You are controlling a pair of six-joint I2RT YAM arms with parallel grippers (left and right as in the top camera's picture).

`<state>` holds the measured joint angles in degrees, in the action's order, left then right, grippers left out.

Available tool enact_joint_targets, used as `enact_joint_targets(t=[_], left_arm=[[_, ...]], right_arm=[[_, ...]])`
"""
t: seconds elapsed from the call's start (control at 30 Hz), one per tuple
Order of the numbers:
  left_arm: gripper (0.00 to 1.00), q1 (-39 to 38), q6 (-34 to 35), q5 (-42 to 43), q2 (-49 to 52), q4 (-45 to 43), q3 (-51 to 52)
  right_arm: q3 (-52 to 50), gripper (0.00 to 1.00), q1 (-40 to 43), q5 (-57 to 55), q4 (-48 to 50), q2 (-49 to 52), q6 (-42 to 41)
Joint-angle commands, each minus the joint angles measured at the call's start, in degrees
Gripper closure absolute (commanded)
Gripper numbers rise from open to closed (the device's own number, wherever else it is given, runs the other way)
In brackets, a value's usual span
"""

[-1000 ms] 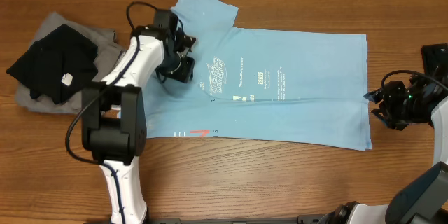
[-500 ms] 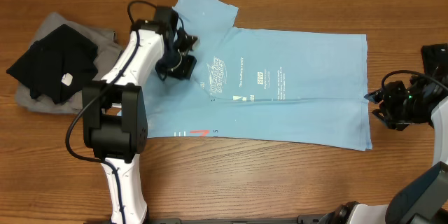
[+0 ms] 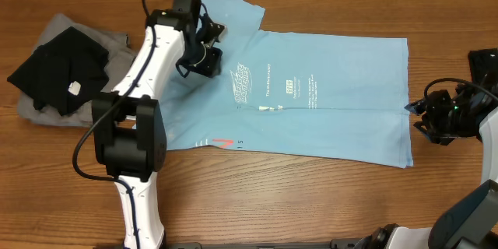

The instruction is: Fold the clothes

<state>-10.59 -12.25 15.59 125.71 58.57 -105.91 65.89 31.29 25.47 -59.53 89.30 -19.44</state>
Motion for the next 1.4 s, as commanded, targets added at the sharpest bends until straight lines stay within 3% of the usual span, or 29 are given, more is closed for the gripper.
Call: enact_joint_targets(t=[0.0, 0.23, 0.37, 0.7, 0.87, 0.97, 1.1, 1.37], left_arm=[[0.51, -1.07, -0.37, -3.32, -0.22, 0.39, -0.33], [0.48, 2.25, 4.31, -16.15, -0.22, 5.03, -0.33], [0.47, 6.93, 6.16, -14.12, -0.22, 5.88, -0.24], [0.46, 11.32, 6.05, -9.07, -0.22, -2.05, 8.9], [0.56, 11.32, 5.77, -3.17, -0.2, -6.03, 12.33], [0.77, 11.32, 5.86, -4.07, -0.22, -6.56, 12.33], [0.93, 11.93, 6.99, -7.93, -0.22, -6.16, 12.24], [0.94, 15.32, 11.69, -8.72, -0.22, -6.84, 11.19]], right_arm=[[0.7, 0.48, -0.26, -0.7, 0.17, -1.16, 0.39], [-0.11, 0.42, -0.26, -5.99, -1.2, -1.16, -0.57], [-3.74, 0.37, -0.26, -10.51, -0.9, -1.09, -3.78], [-12.81, 0.37, -0.26, -10.43, 4.39, -1.09, -5.05], [-12.81, 0.37, -0.26, -10.43, 4.87, -1.09, -5.05], [-12.81, 0.37, -0.26, -10.43, 5.09, -1.09, -5.05], [-12.81, 0.37, -0.26, -10.45, 5.01, -1.09, -5.01], [-12.9, 0.37, -0.26, -10.49, 4.98, -1.09, -5.03]])
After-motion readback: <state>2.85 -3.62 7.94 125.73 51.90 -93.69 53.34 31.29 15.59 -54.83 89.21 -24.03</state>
